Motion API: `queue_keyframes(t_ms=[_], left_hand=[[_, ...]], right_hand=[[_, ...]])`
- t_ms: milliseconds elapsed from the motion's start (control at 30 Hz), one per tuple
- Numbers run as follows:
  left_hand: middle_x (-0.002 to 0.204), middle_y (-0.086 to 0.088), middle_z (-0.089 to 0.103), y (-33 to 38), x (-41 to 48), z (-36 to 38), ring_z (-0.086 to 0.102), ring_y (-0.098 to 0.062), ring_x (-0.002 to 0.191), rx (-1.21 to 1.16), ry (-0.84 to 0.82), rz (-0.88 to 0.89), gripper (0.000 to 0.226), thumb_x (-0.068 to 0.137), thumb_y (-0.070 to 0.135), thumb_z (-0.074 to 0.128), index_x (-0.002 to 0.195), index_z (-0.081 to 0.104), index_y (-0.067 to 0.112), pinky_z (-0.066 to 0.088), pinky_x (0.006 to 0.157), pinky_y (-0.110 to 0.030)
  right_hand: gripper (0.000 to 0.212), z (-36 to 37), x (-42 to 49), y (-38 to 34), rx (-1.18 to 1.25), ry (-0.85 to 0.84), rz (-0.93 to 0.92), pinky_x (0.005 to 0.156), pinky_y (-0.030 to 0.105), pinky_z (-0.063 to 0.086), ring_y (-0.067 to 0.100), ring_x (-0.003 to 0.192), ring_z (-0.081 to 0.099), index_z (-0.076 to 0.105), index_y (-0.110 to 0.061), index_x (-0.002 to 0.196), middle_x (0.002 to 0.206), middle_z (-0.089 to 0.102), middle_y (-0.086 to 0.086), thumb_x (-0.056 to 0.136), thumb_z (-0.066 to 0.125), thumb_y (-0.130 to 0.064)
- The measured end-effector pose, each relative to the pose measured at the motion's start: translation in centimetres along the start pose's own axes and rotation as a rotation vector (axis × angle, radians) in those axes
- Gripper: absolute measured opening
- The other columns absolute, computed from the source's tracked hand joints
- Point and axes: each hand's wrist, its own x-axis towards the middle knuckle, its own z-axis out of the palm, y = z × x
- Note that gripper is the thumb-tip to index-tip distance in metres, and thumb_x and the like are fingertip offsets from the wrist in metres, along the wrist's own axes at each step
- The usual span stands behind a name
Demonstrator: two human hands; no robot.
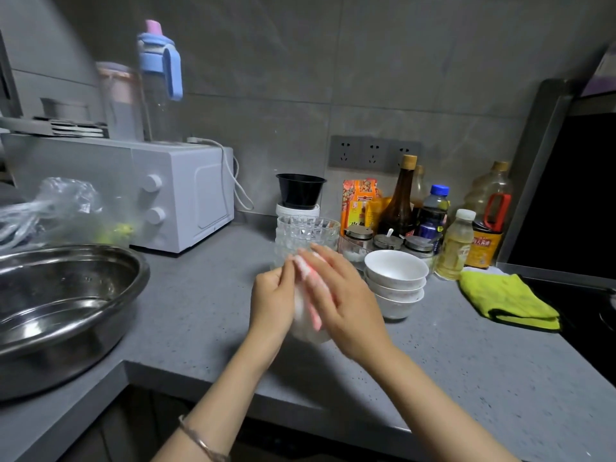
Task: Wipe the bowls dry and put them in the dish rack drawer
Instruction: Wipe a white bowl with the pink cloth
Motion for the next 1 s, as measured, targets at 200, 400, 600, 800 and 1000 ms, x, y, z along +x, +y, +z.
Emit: queue_keyframes(t_ms=[200, 400, 600, 800, 1000], left_hand=[[0.051, 0.003, 0.062, 0.3, -0.5, -0.1, 0.058, -0.009, 0.047, -0.157, -0.047, -0.054, 0.041, 0.098, 0.028, 0.047, 0.063, 0.06, 0.011, 0.043, 0.045, -0.018], [0.07, -0.001, 0.066, -0.3, 0.1, -0.2, 0.059, -0.009, 0.065, -0.037, -0.201, -0.095, 0.038, 0.1, 0.03, 0.043, 0.076, 0.065, 0.01, 0.046, 0.061, -0.022], [0.042, 0.007, 0.046, 1.3, -0.1, 0.8, 0.041, -0.01, 0.047, 0.378, -0.194, 0.254, 0.053, 0.097, 0.039, 0.046, 0.048, 0.048, 0.017, 0.032, 0.053, -0.03], [0.041, 0.005, 0.045, 1.3, 0.3, 0.9, 0.046, -0.019, 0.048, 0.183, 0.02, 0.086, 0.057, 0.094, 0.035, 0.05, 0.042, 0.045, 0.013, 0.035, 0.053, -0.03], [0.057, -0.004, 0.053, 1.1, 1.0, 1.0, 0.049, -0.02, 0.062, 0.003, 0.062, -0.121, 0.045, 0.095, 0.021, 0.047, 0.051, 0.051, 0.013, 0.041, 0.062, -0.031]], right_hand=[[0.046, -1.0, 0.9, 1.5, 0.636, -0.057, 0.553, 0.046, 0.018, 0.042, 0.007, 0.055, 0.058, 0.068, -0.015, 0.096, 0.068, 0.064, -0.001, 0.093, 0.041, -0.053], [0.063, -2.4, 0.6, 1.6, 0.56, -0.04, 0.557, 0.032, 0.019, 0.028, 0.01, 0.033, 0.037, 0.049, 0.003, 0.057, 0.047, 0.039, 0.011, 0.095, 0.041, -0.046], [0.064, -1.5, 1.1, 1.9, 0.288, -0.055, 0.353, 0.052, 0.041, 0.041, 0.023, 0.049, 0.051, 0.045, -0.018, 0.045, 0.044, 0.049, 0.002, 0.089, 0.04, -0.065], [0.045, -0.7, -0.7, 1.4, 0.32, 0.091, 0.249, 0.08, 0.038, 0.049, 0.003, 0.091, 0.061, 0.067, -0.029, 0.103, 0.095, 0.068, -0.009, 0.094, 0.031, -0.053], [0.047, 0.1, -2.1, 0.9, -0.157, 0.031, -0.124, 0.119, 0.038, 0.003, 0.015, 0.146, 0.012, 0.033, -0.029, 0.146, 0.155, 0.026, -0.003, 0.101, 0.022, -0.04]])
